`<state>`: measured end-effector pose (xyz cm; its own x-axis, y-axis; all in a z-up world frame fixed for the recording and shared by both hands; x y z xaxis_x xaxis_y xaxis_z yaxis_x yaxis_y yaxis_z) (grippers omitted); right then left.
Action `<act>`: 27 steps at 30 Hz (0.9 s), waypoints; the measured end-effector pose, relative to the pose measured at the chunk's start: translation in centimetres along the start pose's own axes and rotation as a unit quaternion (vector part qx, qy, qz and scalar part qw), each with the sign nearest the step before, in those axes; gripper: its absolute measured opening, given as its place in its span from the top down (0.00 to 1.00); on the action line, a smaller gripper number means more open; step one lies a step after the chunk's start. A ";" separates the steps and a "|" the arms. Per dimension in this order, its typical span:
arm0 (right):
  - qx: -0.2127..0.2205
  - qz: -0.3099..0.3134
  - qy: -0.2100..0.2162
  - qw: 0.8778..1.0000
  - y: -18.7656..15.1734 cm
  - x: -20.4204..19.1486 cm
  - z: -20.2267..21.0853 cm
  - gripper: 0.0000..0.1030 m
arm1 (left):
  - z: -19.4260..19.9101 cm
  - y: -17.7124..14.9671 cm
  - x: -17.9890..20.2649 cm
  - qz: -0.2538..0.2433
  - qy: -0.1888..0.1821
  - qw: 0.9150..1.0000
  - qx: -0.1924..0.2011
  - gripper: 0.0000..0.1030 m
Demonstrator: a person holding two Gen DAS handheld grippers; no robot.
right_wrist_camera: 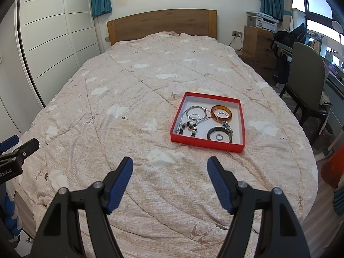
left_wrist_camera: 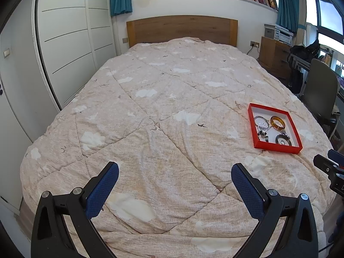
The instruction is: Organize jewelry
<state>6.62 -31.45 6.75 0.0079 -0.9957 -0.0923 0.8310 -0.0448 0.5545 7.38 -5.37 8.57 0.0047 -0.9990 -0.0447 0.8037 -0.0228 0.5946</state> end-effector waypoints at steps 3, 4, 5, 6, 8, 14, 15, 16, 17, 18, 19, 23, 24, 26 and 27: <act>-0.004 0.001 -0.001 1.000 -0.1 0.0 -0.3 0.32 | -0.3 -0.1 0.1 -0.001 -0.001 1.000 -0.003 0.00; -0.005 0.001 -0.002 1.000 -0.2 0.0 -0.4 0.32 | -0.3 -0.1 0.1 -0.001 -0.001 1.000 -0.004 0.00; -0.006 0.001 -0.002 1.000 -0.2 0.1 -0.5 0.32 | -0.4 -0.1 0.1 -0.002 -0.001 1.000 -0.005 0.00; -0.008 0.001 -0.002 1.000 -0.2 0.1 -0.6 0.32 | -0.5 -0.2 0.1 -0.002 -0.001 1.000 -0.006 0.00; -0.010 0.000 -0.003 1.000 -0.4 0.1 -0.7 0.32 | -0.6 -0.3 0.2 -0.002 -0.002 1.000 -0.008 0.00; -0.014 0.001 -0.004 1.000 -0.5 0.1 -1.0 0.32 | -0.8 -0.4 0.3 -0.005 -0.004 1.000 -0.011 0.00; -0.014 0.001 -0.004 1.000 -0.5 0.1 -1.0 0.32 | -0.8 -0.4 0.3 -0.006 -0.004 1.000 -0.011 0.00; -0.014 0.001 -0.004 1.000 -0.5 0.1 -1.0 0.32 | -0.8 -0.5 0.3 -0.006 -0.004 1.000 -0.011 0.00; -0.014 0.000 -0.004 1.000 -0.5 0.1 -1.0 0.32 | -0.8 -0.4 0.4 -0.006 -0.004 1.000 -0.012 0.00; -0.014 0.000 -0.004 1.000 -0.5 0.1 -1.0 0.32 | -0.8 -0.5 0.4 -0.006 -0.004 1.000 -0.012 0.00; -0.015 0.000 -0.004 1.000 -0.6 0.1 -1.1 0.32 | -0.8 -0.5 0.4 -0.006 -0.004 1.000 -0.012 0.00; -0.016 0.001 -0.004 1.000 -0.6 0.2 -1.1 0.32 | -0.9 -0.7 0.5 -0.008 -0.005 1.000 -0.014 0.00; -0.015 0.000 -0.004 1.000 -0.6 0.2 -1.1 0.32 | -1.0 -0.7 0.5 -0.009 -0.006 1.000 -0.015 0.00; -0.015 0.000 -0.004 1.000 -0.6 0.1 -1.1 0.32 | -0.9 -0.8 0.6 -0.010 -0.007 1.000 -0.016 0.00; -0.016 0.000 -0.004 1.000 -0.6 0.1 -1.1 0.32 | -1.0 -0.8 0.6 -0.011 -0.007 1.000 -0.016 0.00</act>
<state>6.73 -31.46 5.48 0.0040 -0.9964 -0.0846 0.8478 -0.0415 0.5286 7.33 -5.91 7.32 -0.0216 -0.9987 -0.0459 0.8220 -0.0439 0.5678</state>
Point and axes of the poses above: each gripper's, at about its wrist camera, not at the fingertips, and z roughly against the way its jaws point, x to its right, y to its top, the point moved 5 cm from there along -z, roughly the way its jaws point, and after that the axes turned 11 degrees about -x, right-handed, at the moved point
